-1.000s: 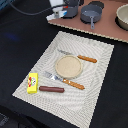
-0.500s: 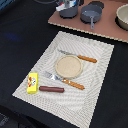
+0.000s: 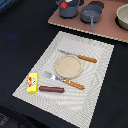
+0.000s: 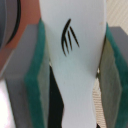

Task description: Interact with the objects in diverse but meaningful ways.

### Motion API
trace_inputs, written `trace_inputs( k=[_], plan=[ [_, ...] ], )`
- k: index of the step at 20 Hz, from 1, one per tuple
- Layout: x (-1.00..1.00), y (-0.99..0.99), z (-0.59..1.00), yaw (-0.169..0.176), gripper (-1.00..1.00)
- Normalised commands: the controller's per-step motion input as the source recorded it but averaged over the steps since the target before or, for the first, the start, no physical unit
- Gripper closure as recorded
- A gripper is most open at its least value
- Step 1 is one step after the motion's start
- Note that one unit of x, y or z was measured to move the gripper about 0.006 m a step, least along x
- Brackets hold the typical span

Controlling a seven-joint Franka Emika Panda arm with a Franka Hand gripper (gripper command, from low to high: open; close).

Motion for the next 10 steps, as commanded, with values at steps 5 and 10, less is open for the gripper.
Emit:
trace_inputs(
  k=[5, 10],
  plan=[
    [0.84, 0.49, 0.32, -0.004, 1.0],
    [0.82, 0.49, 0.18, -0.009, 1.0]
  ],
)
